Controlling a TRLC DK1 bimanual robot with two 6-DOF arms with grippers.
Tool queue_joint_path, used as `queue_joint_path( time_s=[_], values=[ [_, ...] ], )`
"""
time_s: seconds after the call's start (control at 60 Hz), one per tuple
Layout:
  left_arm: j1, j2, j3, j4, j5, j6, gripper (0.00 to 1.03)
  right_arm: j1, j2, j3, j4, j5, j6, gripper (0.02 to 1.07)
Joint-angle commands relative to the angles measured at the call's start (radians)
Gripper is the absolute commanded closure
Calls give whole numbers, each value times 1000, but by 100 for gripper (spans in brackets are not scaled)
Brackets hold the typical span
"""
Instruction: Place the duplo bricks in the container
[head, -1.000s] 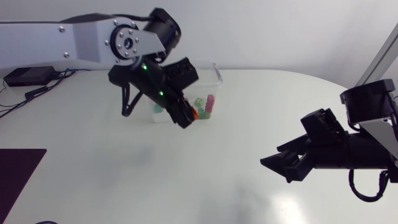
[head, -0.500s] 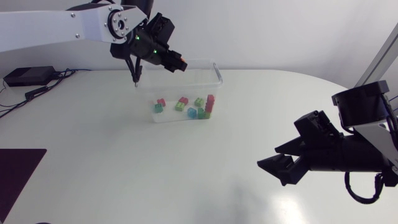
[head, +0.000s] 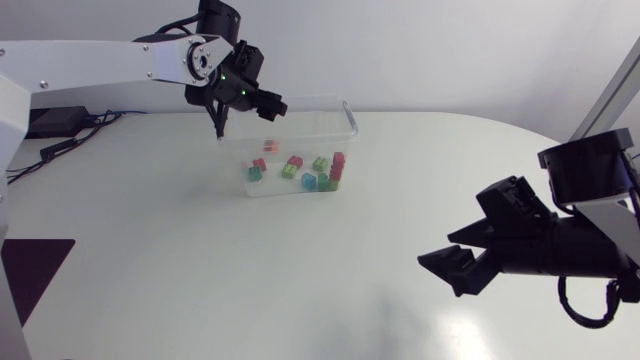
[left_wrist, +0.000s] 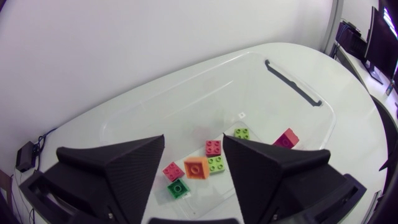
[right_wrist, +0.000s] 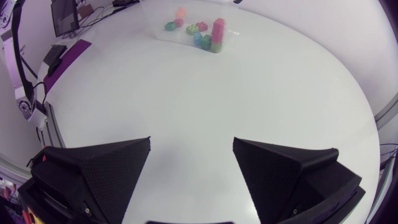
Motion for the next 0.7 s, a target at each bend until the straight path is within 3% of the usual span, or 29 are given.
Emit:
queue_joint_path(
  time_s=[0.0, 0.167, 0.683],
  values=[
    [12, -12, 3, 5, -15, -30, 15, 5, -19, -10, -16, 21, 21, 10],
    [21, -98, -55, 7, -35, -44, 5, -12, -57, -12, -18, 64, 20, 10],
    [115, -570, -489, 162, -117, -54, 5, -166, -234, -25, -1, 145, 0, 8]
  ],
)
